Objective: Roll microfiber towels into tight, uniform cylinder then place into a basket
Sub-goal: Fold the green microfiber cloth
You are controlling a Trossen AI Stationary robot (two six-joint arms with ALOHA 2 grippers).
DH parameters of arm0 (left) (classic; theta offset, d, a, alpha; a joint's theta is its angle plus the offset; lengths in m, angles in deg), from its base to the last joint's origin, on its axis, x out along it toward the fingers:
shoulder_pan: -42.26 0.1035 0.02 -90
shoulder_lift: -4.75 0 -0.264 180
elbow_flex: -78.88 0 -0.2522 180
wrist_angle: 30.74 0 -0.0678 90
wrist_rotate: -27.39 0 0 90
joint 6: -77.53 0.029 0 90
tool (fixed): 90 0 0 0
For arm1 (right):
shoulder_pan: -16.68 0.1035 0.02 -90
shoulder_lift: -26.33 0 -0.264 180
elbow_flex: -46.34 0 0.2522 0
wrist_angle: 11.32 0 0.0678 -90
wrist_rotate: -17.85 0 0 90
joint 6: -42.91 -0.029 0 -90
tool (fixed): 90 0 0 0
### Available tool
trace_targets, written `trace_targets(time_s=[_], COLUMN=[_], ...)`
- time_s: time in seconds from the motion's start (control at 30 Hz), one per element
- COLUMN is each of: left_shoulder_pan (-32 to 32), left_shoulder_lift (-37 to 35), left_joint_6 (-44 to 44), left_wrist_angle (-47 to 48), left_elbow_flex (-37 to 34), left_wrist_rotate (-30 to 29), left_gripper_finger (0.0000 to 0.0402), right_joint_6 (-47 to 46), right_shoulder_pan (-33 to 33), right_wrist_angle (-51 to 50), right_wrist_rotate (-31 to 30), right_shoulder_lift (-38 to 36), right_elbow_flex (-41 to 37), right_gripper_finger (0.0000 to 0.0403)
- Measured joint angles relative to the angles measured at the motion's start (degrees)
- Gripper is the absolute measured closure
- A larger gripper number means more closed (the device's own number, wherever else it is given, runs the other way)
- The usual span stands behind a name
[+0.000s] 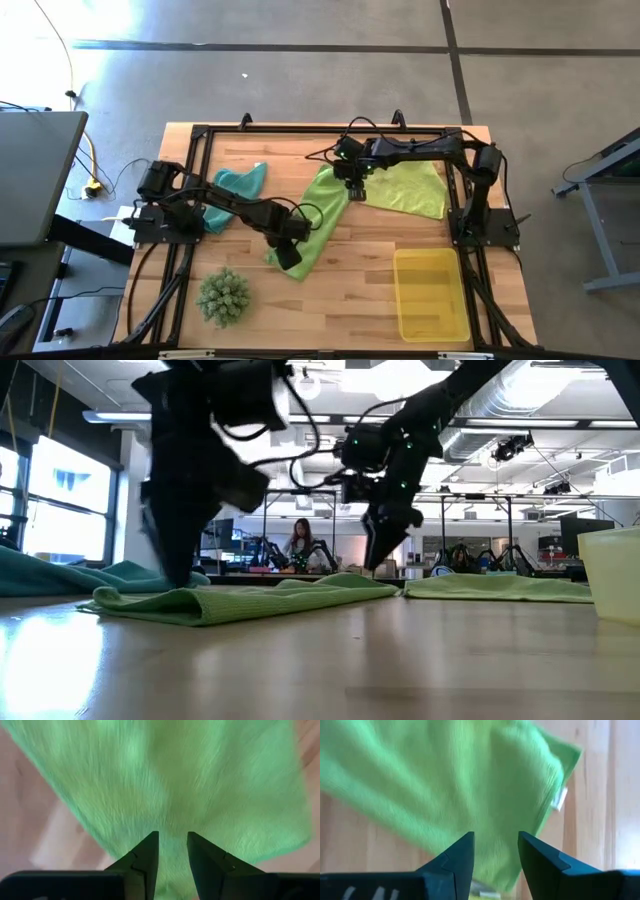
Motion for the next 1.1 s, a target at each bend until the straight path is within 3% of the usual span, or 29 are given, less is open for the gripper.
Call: trace_targets(time_s=[0.2, 0.47, 1.1], left_shoulder_pan=[-1.0, -2.0, -2.3], left_shoulder_lift=[0.1, 0.2, 0.0], left_joint_6=[9.2, 6.8, 4.2], left_wrist_angle=[-3.5, -3.2, -8.3], left_elbow_flex=[0.8, 0.7, -4.8], left_wrist_rotate=[-3.7, -7.1, -6.4], left_gripper_finger=[0.0308, 0.0308, 0.0308], right_joint_6=[-3.1, -8.4, -12.8], right_shoulder_pan=[0.3, 0.3, 0.2], right_wrist_angle=[9.6, 17.2, 31.4], right_wrist_rotate=[2.4, 2.6, 0.7], right_shoulder_lift=[0.4, 0.6, 0.6], right_elbow_flex=[-2.0, -5.7, -14.4], right_gripper_finger=[0.0258, 0.0258, 0.0258])
